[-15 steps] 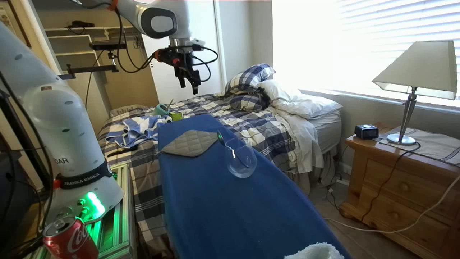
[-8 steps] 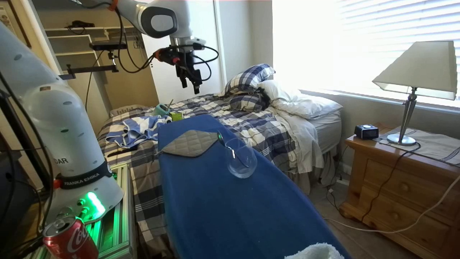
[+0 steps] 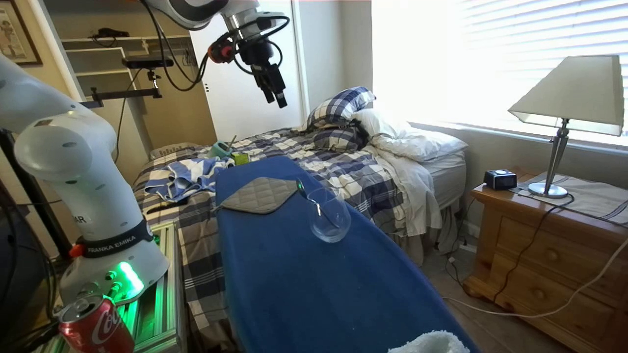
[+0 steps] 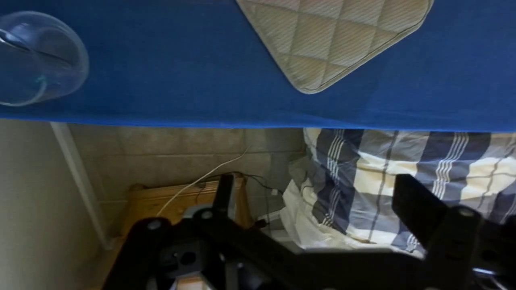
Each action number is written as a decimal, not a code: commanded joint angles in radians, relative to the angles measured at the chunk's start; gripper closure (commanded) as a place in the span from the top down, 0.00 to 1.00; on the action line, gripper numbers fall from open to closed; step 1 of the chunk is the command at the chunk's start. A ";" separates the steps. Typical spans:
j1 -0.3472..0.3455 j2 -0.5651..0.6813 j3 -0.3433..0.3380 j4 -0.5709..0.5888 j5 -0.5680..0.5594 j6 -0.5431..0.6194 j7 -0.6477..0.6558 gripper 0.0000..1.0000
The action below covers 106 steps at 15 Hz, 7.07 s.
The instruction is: Remove the silver spoon from the glass cup.
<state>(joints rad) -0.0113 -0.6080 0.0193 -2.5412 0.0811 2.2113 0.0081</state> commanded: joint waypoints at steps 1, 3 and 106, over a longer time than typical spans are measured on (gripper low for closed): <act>-0.081 -0.128 -0.026 -0.101 -0.051 0.016 0.069 1.00; -0.062 -0.077 -0.028 -0.054 -0.033 -0.001 0.038 1.00; -0.385 0.703 -0.425 0.396 0.388 -0.434 0.293 0.38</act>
<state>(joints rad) -0.3831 0.0725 -0.4055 -2.1772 0.4370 1.8027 0.3079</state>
